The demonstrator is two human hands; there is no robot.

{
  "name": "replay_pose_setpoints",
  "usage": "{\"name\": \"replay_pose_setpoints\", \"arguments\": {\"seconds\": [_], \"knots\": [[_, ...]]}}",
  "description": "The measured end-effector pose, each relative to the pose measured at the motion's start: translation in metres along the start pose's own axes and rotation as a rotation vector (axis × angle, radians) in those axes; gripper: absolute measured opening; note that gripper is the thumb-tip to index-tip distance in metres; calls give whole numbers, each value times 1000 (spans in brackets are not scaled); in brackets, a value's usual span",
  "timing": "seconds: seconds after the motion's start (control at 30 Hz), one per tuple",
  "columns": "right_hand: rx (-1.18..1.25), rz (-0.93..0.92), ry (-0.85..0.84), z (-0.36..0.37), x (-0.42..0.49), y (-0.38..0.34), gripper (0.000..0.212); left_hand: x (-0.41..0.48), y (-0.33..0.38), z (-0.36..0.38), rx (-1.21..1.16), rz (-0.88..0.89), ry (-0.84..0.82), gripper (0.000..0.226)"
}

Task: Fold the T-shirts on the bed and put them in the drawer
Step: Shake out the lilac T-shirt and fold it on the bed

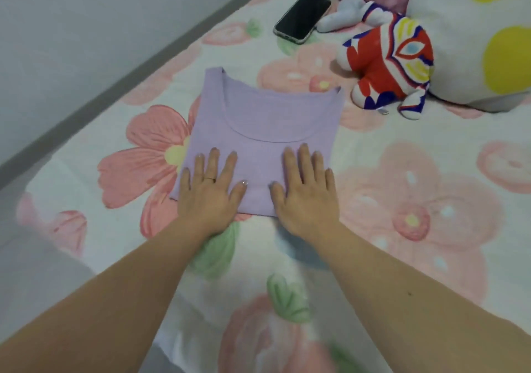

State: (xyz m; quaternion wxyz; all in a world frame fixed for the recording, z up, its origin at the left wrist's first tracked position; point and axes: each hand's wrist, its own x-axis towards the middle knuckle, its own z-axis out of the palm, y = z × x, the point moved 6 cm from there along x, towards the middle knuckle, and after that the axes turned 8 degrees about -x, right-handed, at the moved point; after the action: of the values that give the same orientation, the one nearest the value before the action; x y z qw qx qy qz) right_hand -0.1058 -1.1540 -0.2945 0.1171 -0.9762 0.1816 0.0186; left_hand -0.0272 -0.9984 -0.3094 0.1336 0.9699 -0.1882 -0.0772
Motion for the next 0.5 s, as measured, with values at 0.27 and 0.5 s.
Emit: {"name": "replay_pose_setpoints", "arguments": {"seconds": [0.27, 0.5], "knots": [[-5, 28, -148, 39, -29, 27, 61, -18, -13, 22, -17, 13, 19, 82], [717, 487, 142, -29, -143, 128, 36, -104, 106, 20, -413, 2, 23, 73]]}}
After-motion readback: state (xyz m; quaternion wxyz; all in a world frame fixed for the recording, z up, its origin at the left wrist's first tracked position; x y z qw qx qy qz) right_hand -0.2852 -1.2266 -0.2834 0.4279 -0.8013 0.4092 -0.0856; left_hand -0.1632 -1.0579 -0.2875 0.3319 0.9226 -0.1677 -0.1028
